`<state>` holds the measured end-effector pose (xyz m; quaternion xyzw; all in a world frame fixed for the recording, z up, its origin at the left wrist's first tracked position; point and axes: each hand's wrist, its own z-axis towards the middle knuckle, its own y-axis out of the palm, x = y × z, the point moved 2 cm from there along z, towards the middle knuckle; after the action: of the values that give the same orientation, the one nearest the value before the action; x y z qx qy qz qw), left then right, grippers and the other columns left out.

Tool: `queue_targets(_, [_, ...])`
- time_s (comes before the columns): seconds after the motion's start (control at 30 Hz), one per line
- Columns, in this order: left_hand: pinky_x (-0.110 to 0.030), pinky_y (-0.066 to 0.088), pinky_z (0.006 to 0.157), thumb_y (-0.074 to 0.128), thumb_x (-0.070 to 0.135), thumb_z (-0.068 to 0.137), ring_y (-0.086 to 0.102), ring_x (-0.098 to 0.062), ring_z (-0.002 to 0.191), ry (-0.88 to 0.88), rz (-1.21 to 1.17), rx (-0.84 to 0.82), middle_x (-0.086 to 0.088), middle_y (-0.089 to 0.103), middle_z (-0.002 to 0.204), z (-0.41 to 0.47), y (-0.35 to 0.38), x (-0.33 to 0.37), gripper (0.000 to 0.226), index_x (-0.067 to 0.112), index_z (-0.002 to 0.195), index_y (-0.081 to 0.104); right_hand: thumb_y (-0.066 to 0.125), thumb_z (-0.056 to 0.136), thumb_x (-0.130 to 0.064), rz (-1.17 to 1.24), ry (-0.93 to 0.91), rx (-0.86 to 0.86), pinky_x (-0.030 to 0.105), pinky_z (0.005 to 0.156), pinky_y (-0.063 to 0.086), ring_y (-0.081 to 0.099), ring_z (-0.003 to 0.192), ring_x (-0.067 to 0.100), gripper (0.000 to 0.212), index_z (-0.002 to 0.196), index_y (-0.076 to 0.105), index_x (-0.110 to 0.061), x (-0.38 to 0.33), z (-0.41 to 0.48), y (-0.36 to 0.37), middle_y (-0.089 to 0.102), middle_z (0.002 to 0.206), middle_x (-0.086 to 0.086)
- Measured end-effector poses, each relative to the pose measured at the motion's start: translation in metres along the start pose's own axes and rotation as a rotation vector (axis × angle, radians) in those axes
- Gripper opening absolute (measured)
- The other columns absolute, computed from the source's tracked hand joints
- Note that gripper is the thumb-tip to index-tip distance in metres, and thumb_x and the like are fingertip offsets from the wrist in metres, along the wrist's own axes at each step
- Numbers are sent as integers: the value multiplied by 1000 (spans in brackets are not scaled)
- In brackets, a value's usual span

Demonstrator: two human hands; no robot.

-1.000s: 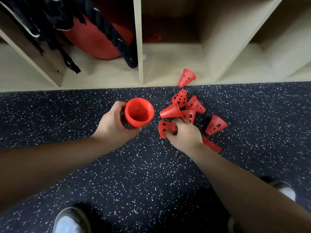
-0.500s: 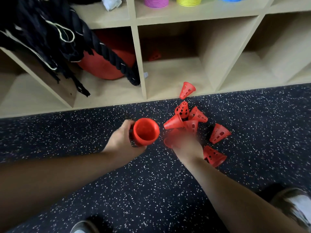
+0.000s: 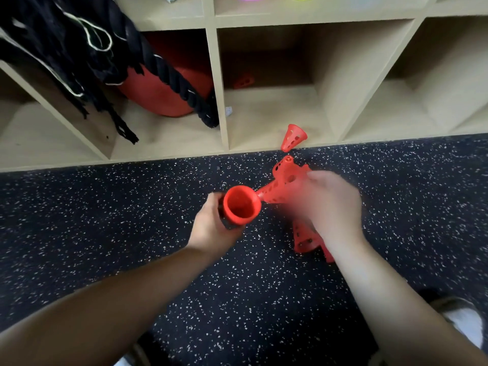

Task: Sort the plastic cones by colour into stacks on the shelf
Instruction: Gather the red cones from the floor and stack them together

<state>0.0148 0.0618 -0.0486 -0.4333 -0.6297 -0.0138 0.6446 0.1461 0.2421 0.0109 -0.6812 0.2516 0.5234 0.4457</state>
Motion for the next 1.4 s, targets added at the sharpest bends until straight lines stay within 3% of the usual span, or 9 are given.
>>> queue_targets(0.27, [-30,58,87,88,17,68,69,-3,94,79,-115,14,10,68,106,0,31,6,63,29,116,49,70,89,-30,-195,-49,-187,7,58,43,54,55,0,16,104,73,-30,6,-7,-13,69,84,-17])
queue_targets(0.43, [-23,57,85,89,19,69,67,1,92,38,-148,56,11,68,105,-3,39,4,62,28,116,50,72,82,-26,-783,-193,-541,9,67,40,55,79,-9,35,115,65,-36,68,1,-41,60,109,-22])
queue_targets(0.53, [-32,58,86,89,20,68,68,-3,93,28,-127,42,12,68,103,-8,48,-4,60,32,112,50,68,86,-26,-963,-236,-586,23,72,44,58,96,7,30,116,64,-31,105,-7,-39,56,114,-17])
queue_targets(0.7, [-27,57,86,88,20,69,66,-1,95,3,-111,21,14,66,104,-12,64,-9,61,34,113,48,70,89,-18,-899,-337,-301,28,58,43,65,75,22,2,90,70,-20,116,2,-36,67,86,-5])
queue_targets(0.8, [-21,53,82,88,19,69,64,4,93,-13,-111,35,15,66,101,-13,74,-10,60,32,113,49,74,86,-16,-613,-348,-105,28,68,55,68,74,13,8,93,75,-19,97,3,-42,74,87,-8])
queue_targets(0.97, [-25,55,85,89,18,67,66,-2,95,-29,-90,11,16,66,102,-13,94,-14,65,37,111,46,71,88,-17,-107,-77,88,15,75,50,66,78,1,12,97,76,-22,49,9,-53,73,86,-13])
queue_targets(1.13, [-13,52,78,89,20,68,65,3,91,20,-97,-3,13,67,102,-14,109,-2,61,36,111,47,73,88,-24,-112,-62,-109,10,66,46,61,65,2,12,100,76,-25,36,7,-43,72,85,-14])
queue_targets(1.23, [-20,54,82,88,21,68,64,2,93,42,-99,-20,14,66,103,-13,115,4,62,35,113,47,70,88,-26,-202,-59,-146,10,62,42,53,58,4,18,105,74,-31,56,9,-56,67,82,-17])
queue_targets(1.4, [-34,57,87,88,25,70,65,-1,96,36,-118,-24,15,66,105,-12,121,5,60,35,114,48,67,81,-10,-775,-106,-480,15,63,37,51,68,-2,47,118,62,-38,105,18,-106,47,92,-31])
